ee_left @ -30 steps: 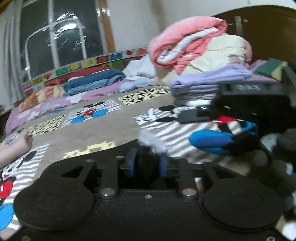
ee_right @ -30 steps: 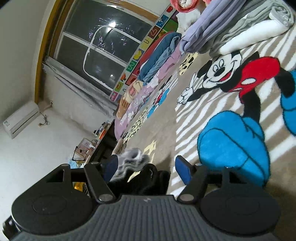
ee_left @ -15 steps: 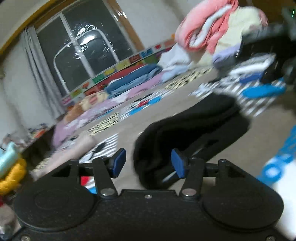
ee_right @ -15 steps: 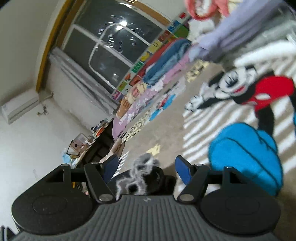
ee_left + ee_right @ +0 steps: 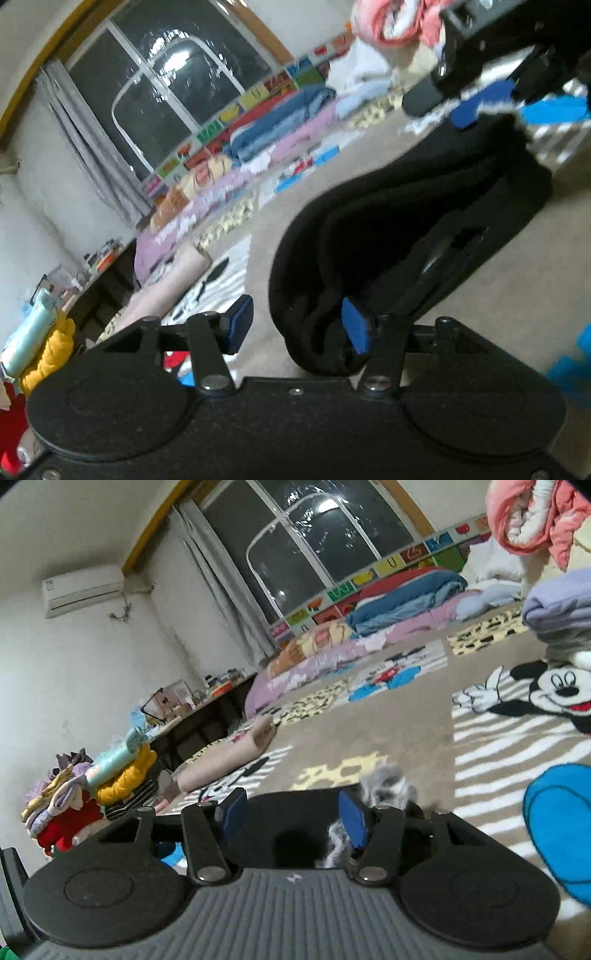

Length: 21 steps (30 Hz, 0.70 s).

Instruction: Fold clothes

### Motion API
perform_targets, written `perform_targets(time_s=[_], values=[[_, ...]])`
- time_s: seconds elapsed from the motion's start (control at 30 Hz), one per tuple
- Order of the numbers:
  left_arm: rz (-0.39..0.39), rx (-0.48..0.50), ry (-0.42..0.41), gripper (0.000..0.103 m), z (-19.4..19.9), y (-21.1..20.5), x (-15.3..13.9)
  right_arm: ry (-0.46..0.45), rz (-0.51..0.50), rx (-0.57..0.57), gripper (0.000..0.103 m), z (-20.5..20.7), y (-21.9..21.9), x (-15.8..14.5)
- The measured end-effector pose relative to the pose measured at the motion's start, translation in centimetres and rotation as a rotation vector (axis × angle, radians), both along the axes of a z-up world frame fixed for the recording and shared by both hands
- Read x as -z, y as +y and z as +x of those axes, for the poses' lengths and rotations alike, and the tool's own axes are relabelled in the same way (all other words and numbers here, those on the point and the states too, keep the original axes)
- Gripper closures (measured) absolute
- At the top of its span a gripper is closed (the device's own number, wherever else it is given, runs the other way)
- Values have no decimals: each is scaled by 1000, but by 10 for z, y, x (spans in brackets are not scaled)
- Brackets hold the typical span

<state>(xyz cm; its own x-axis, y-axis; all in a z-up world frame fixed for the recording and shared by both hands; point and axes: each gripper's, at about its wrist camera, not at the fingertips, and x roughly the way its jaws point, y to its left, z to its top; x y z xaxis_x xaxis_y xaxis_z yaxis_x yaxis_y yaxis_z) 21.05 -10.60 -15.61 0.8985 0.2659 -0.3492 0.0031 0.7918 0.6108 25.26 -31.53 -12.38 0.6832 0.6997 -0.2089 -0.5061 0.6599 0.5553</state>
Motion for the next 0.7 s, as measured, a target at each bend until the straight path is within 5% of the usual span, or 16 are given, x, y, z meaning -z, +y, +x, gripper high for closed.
perform_targets(time_s=[0.03, 0.07, 0.13, 0.23, 0.37, 0.47, 0.63, 0.67, 0.7], values=[[18, -3, 12, 54, 3, -2, 3, 10, 2, 3, 46, 1, -1, 1], [45, 0, 18, 78, 3, -3, 4, 27, 0, 9, 47, 3, 0, 3], [201, -45, -83, 86, -6, -1, 5, 71, -19, 22, 51, 7, 2, 8], [165, -32, -52, 86, -12, 13, 8, 132, -55, 35, 68, 15, 7, 20], [149, -10, -55, 85, -21, 14, 11, 132, -89, 36, 69, 12, 12, 21], [172, 1, -61, 50, -24, 11, 11, 132, -68, 40, 69, 10, 9, 20], [198, 19, -57, 51, -14, 8, 10, 134, -56, 42, 69, 12, 7, 19], [214, 32, -51, 65, -9, 5, 11, 134, -57, 42, 69, 13, 6, 19], [246, 45, -43, 91, -5, 2, 13, 135, -56, 42, 69, 13, 6, 19]])
